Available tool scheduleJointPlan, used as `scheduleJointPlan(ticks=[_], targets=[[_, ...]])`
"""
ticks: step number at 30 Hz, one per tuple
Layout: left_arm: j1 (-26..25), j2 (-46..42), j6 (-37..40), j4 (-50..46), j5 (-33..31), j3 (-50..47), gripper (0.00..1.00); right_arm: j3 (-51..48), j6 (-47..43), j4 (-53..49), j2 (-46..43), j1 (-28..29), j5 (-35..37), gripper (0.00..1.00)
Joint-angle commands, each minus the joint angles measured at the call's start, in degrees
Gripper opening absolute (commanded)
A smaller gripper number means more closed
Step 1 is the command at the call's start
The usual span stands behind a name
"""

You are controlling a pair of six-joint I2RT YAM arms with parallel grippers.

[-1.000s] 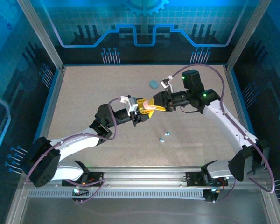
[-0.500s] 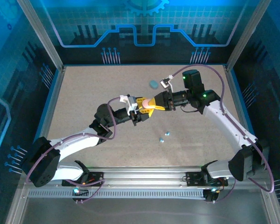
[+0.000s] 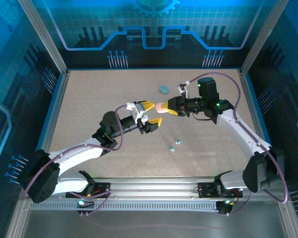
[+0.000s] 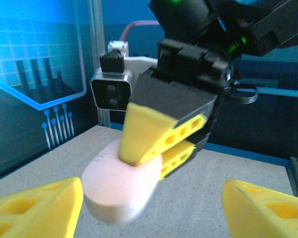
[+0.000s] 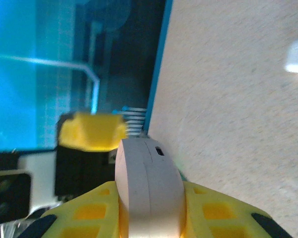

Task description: Insert the wireless bluetooth earbuds into the charging case

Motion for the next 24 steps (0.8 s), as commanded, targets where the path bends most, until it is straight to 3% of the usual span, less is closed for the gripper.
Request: scheduleJointPlan(ticks=[1, 9, 16, 18, 24], targets=[[-0.1, -5.4, 2.1, -1.4, -5.2, -2.8, 0.76, -1.5, -1.0, 2.2, 3.8, -1.5, 7.1, 0.17], [0.0, -14.7, 3.2, -14.9, -15.9, -0.8, 0.83, 0.3, -2.8, 4.0, 20.2, 3.6, 11.0, 0.18], [0.8, -15.9, -2.3, -30.5, -21.0, 5.7, 0.93, 4.9, 0.3, 6.0, 32.5, 9.8, 14.8, 0.19], [1.2, -15.8, -3.3, -34.1, -21.8, 7.2, 0.99, 6.3, 0.6, 6.2, 34.6, 11.1, 15.6, 0.20], [2.9, -15.8, -5.7, -36.1, -21.2, 7.9, 0.99, 9.4, 1.0, 5.4, 39.0, 13.7, 17.0, 0.22]])
